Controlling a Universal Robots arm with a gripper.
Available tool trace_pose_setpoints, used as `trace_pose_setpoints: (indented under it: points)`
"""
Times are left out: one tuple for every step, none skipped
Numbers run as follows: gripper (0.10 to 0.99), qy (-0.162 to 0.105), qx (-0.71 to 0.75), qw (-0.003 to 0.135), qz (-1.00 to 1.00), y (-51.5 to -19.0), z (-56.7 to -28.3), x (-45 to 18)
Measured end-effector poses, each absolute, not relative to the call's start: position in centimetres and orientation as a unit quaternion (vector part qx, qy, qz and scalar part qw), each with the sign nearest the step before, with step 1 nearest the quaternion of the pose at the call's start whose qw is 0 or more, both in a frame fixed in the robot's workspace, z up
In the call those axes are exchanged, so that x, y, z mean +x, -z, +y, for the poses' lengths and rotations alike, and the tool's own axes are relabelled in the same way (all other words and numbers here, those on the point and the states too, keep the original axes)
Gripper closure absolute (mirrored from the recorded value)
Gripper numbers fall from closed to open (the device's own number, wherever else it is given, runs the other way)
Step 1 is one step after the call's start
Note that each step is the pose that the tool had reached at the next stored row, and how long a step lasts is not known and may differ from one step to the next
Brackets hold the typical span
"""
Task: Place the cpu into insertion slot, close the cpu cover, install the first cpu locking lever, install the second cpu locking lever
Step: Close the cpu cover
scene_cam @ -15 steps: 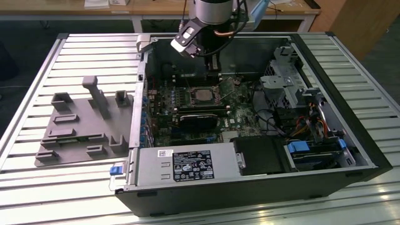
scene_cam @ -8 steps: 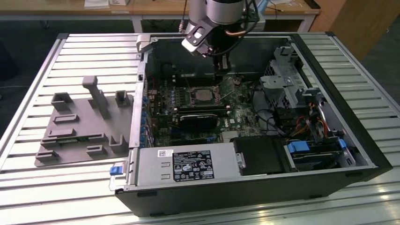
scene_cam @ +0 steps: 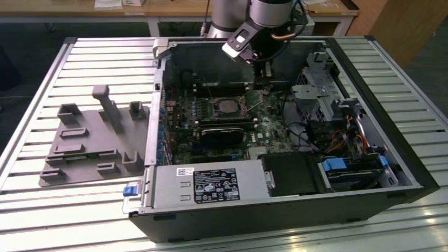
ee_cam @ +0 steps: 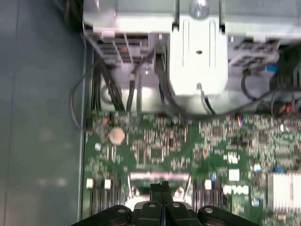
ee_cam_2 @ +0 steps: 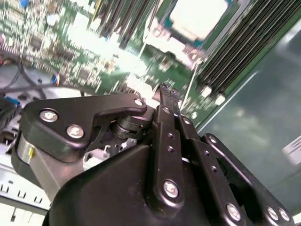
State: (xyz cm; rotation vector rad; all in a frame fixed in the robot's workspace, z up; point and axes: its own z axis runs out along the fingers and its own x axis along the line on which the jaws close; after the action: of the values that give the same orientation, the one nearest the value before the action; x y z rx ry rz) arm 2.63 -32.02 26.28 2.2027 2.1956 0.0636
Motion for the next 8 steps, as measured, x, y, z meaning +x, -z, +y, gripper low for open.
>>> trace_pose_setpoints:
  points:
    - [0.980, -0.020, 0.708, 0.015, 0.706, -26.3, -32.0, 3.1]
    - [0.980, -0.020, 0.708, 0.015, 0.706, -26.3, -32.0, 3.5]
    - [0.980, -0.020, 0.708, 0.015, 0.706, -26.3, -32.0, 3.9]
    - [0.980, -0.020, 0.708, 0.015, 0.706, -26.3, -32.0, 4.3]
    - [0.980, -0.020, 0.708, 0.015, 0.706, -26.3, -32.0, 4.6]
    - [0.980, -0.020, 0.708, 0.015, 0.706, -26.3, -32.0, 4.8]
    - [0.980, -0.020, 0.708, 0.015, 0.706, -26.2, -32.0, 5.0]
    - [0.980, -0.020, 0.708, 0.015, 0.706, -26.1, -32.0, 5.0]
